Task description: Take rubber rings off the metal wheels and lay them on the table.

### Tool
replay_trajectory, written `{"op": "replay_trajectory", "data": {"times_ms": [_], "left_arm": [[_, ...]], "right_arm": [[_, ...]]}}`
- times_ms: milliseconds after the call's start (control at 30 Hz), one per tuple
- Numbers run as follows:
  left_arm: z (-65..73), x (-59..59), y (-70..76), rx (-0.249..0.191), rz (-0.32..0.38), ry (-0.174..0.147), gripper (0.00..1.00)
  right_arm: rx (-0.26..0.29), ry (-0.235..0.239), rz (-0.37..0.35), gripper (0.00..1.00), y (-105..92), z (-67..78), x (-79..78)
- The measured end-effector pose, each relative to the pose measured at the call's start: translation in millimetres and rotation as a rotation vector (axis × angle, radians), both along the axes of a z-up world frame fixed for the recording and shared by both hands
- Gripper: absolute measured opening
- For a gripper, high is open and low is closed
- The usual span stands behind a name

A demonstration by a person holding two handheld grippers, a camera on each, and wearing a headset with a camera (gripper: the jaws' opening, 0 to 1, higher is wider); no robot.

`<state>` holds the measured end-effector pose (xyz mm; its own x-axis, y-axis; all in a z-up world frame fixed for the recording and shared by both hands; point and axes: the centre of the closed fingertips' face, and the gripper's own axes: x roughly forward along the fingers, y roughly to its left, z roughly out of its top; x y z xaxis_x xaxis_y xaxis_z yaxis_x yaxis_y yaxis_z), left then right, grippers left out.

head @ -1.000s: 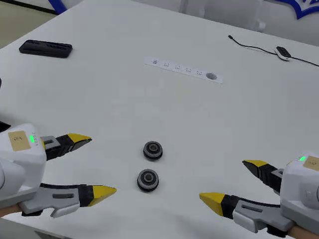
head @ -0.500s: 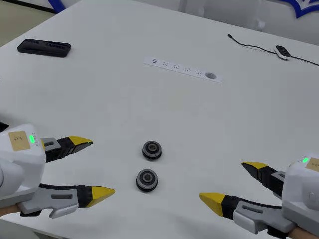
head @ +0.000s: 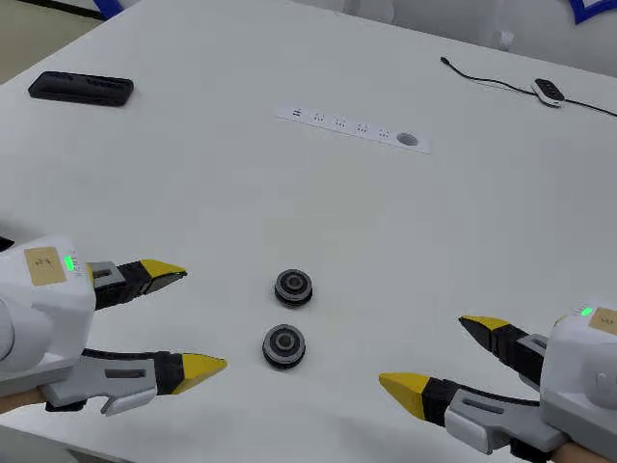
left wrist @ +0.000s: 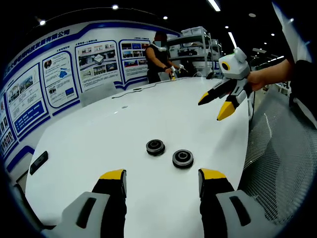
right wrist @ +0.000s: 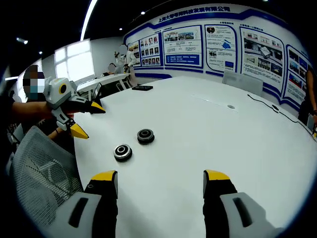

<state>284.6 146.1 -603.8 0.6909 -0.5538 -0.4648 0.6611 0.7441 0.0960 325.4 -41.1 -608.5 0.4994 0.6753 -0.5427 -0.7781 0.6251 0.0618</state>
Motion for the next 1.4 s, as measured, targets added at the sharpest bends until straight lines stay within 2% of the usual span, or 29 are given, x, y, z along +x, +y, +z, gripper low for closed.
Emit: {"op": "replay_trajectory", "data": {"times_ms": [133,567,967,1233,1400], "left_arm": [[0.2,0.8,-2.0,0.000,-0.007,0.002,0.59],[-5.8,8.4,-15.2,0.006,-0.049,0.025,0.53],[-17.4,14.6,-41.6,0.032,-0.131,0.056,0.46],[-26.9,25.3,-53.0,0.054,-0.161,0.073,0.42],[-31.3,29.4,-61.8,0.052,-0.186,0.089,0.40]], "right_arm": [[0.009,0.003,-0.004,0.71,3.6,-2.9,-1.3],[0.091,0.048,-0.013,0.66,16.9,-4.4,-5.9],[0.178,0.108,-0.061,0.62,18.1,-9.4,-12.3],[0.200,0.143,-0.078,0.60,18.0,-16.1,-15.9],[0.229,0.162,-0.090,0.59,19.5,-15.1,-15.3]]}}
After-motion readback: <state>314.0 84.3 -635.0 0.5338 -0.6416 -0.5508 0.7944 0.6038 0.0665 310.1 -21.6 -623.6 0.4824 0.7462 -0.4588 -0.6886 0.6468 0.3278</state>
